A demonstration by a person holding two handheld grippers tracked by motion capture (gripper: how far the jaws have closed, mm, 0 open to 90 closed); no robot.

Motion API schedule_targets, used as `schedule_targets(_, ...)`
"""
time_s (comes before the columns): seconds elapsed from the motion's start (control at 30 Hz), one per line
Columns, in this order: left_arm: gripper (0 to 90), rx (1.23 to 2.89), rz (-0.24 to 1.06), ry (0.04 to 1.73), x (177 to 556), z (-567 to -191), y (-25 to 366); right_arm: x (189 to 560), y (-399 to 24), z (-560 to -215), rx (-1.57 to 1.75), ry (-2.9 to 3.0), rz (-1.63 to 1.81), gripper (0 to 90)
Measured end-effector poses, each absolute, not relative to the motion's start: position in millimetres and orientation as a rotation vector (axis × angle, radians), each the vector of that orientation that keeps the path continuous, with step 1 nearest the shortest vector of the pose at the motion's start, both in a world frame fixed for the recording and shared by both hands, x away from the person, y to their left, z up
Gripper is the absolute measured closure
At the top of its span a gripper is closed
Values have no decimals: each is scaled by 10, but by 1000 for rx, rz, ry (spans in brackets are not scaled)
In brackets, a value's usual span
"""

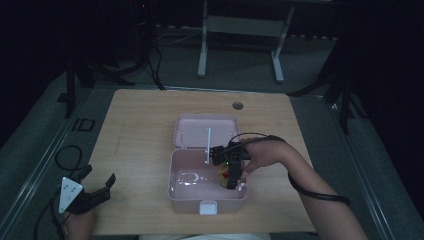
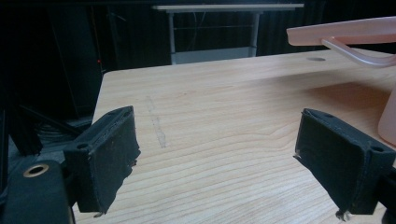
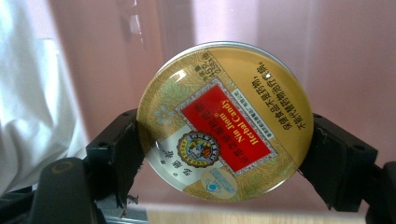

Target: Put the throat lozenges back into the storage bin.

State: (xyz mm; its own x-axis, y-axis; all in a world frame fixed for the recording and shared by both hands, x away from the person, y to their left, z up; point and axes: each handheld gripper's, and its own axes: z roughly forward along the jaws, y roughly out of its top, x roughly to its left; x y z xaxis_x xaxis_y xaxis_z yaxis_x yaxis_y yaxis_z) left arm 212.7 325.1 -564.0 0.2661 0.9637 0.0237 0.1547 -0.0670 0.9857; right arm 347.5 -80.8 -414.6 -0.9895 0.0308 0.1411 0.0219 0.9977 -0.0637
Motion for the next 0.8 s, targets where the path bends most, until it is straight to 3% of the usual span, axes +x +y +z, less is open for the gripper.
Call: schedule_targets(0.8, 136, 1475, 955, 1096, 2127, -5641, 3253, 3406, -741, -4820, 60, -3028, 168, 203)
